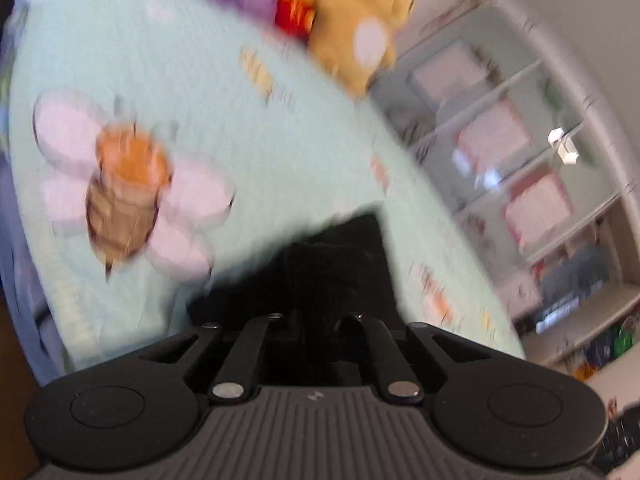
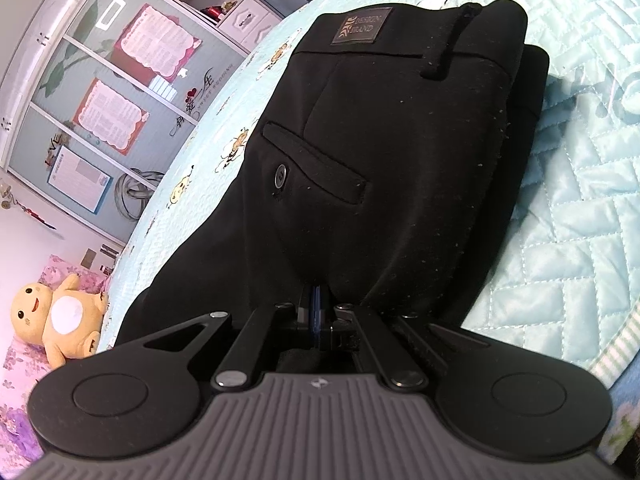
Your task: Fold clothes
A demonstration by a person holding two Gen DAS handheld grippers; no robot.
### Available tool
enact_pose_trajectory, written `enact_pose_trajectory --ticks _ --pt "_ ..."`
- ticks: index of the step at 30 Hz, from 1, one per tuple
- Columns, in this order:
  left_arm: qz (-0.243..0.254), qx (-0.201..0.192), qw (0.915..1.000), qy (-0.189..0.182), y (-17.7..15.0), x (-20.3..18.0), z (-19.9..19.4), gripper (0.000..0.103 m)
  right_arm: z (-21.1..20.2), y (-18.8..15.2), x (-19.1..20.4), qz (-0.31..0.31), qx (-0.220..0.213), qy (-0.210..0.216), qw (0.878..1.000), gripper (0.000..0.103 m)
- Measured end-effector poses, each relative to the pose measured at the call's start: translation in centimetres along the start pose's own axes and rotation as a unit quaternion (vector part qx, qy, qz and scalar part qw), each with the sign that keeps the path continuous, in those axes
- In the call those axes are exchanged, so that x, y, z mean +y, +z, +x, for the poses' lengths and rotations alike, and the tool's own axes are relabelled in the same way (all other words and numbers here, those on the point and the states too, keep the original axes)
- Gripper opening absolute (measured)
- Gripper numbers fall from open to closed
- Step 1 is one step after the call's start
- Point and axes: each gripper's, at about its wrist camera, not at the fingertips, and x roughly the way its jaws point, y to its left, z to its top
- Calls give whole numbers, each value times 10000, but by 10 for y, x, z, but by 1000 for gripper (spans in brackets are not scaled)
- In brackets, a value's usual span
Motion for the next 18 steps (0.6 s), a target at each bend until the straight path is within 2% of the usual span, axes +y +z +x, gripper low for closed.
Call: enact_pose_trajectory --ticks 3,5,10,14,18 --pt "-347 30 9994 -51 -2 10 -1 11 0 0 -1 23 17 18 10000 0" --pt "-628 -5 9980 -48 -1 12 -8 22 0 1 -1 13 30 35 10000 0" --pt "-807 -724 9939 195 -2 -2 -58 43 -5 1 -3 -71 6 81 9999 0" --pt "-545 -1202 9909 269 -8 -31 -92 46 -11 0 -2 -184 -39 104 9998 0" --pt "443 -876 9949 -230 -22 -87 -86 46 -26 -4 15 -821 -278 -131 9962 3"
